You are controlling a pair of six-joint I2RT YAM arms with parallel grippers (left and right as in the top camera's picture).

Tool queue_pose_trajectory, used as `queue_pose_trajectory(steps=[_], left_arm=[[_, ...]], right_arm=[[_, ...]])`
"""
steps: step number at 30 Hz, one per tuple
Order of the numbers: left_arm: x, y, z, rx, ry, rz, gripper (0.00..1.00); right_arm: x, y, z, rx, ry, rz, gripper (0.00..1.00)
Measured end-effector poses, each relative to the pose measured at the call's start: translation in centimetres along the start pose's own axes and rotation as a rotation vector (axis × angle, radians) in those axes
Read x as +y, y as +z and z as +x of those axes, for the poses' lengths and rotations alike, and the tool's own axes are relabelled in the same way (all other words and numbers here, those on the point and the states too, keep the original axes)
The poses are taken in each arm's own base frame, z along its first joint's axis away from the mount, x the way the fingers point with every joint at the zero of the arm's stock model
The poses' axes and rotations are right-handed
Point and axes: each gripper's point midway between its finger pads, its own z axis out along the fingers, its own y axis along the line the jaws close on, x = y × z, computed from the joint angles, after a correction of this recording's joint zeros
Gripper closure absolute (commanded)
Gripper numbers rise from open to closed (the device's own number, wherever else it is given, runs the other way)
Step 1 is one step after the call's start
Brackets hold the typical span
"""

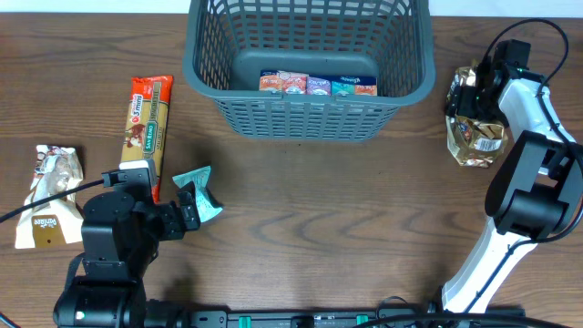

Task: Pack container
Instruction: 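Lower the right gripper onto the gold foil bag and grasp it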

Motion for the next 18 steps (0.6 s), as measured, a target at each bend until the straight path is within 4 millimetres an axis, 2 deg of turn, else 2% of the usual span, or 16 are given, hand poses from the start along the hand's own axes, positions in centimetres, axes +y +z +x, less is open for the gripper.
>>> queue_pose_trajectory(steps=[3,5,7,18], left_arm=[[0.0,0.0,0.0,0.0,0.0,0.0,0.02],[0.0,0.0,0.0,0.0,0.0,0.0,0.02],[0.0,0.0,0.0,0.0,0.0,0.0,0.02],[0.0,0.0,0.0,0.0,0.001,0.0,0.02]], right_arm=[[0.0,-0.2,0.0,-0.001,-0.006,0.0,0.59],[0.0,-0.5,-0.1,-0.005,-0.009,-0.002,0.84],[0.0,-0.9,-0.2,-0.011,-0.014,-0.001,0.97],[-0.3,-1.3,-0.4,-0.02,-0.01,0.006,0.99]])
